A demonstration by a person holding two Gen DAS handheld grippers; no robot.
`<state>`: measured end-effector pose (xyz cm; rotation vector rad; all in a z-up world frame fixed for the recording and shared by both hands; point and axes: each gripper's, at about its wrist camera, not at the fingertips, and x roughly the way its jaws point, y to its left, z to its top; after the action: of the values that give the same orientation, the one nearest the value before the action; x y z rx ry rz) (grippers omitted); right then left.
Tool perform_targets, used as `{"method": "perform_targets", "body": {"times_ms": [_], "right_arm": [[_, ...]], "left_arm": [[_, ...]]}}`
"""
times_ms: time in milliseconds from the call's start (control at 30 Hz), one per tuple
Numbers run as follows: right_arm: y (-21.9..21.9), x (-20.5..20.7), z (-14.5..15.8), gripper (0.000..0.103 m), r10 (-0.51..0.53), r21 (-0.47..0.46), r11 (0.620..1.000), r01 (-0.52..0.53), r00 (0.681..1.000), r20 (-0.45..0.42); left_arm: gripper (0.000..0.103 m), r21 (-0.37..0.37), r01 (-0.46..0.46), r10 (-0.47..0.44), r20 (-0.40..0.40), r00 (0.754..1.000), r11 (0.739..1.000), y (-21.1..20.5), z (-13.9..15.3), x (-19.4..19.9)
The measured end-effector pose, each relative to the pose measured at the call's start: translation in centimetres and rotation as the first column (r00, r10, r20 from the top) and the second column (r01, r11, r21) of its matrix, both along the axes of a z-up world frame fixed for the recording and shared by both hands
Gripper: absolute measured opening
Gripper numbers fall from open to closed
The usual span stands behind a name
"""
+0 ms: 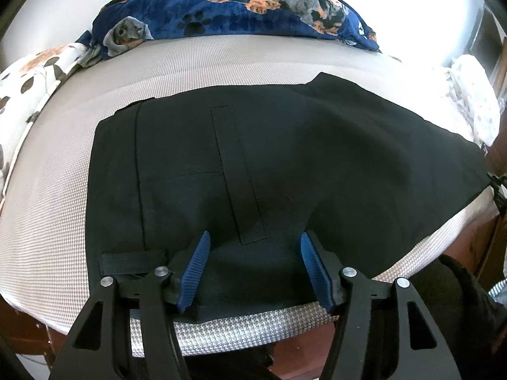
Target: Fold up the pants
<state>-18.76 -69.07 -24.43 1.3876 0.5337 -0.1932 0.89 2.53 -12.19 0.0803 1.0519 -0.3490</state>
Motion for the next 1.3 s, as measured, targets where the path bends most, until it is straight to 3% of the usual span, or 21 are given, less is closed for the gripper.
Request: {"method": "perform_targets", "body": {"times_ms": [233, 300, 367, 700, 1067, 1133, 1167, 1300], "right_arm": [[-2.5, -3.2, 0.7, 0.015, -0.155, -0.004, 0.988, 0.155, 0.988, 0.017], [-3.1, -4.5, 1.0, 0.029, -0.229, -0.002, 0.973, 0.229, 0.973, 0.031], [-3.5, -5.2, 1.1, 0.033, -0.256, 0.007, 0.967, 0.256, 0.966, 0.039], [-2.5, -4.2, 1.0, 0.033, -0.195, 0.004, 0.981, 0.195, 0.979, 0.051], [-2.5, -2.3, 1.2, 0.033, -0.177, -0.005, 0.984, 0.178, 0.983, 0.045], [-2.5, -2.1, 1.6, 0.023, -0.157, -0.044, 0.987, 0.157, 0.988, 0.017], [-2.4, -1.9, 1.6, 0.009, -0.144, -0.054, 0.988, 0.144, 0.990, 0.000], [-1.9, -2.4, 1.6, 0.009, -0.144, -0.072, 0.987, 0.143, 0.989, -0.017]], "left_arm": [[0.063, 0.001, 0.002, -0.002, 0.018, 1.000, 1.000, 0.2, 0.1, -0.3], [0.063, -0.001, -0.009, 0.009, 0.024, 1.000, 1.000, 0.3, 0.5, -0.4], [0.063, -0.035, -0.018, 0.019, 0.031, 0.999, 0.999, 0.6, 1.1, -0.5], [0.064, -0.137, -0.026, 0.038, 0.086, 0.996, 0.990, 0.4, 4.7, -1.5], [0.065, -0.123, -0.021, 0.028, 0.058, 0.998, 0.992, -0.3, 3.7, -1.8], [0.065, -0.125, -0.031, 0.037, 0.052, 0.998, 0.992, -0.1, 3.6, -1.7], [0.065, -0.125, -0.035, 0.041, 0.049, 0.998, 0.991, 0.0, 3.5, -1.7], [0.065, -0.125, -0.052, 0.058, 0.044, 0.997, 0.991, 0.5, 3.5, -1.5]]}}
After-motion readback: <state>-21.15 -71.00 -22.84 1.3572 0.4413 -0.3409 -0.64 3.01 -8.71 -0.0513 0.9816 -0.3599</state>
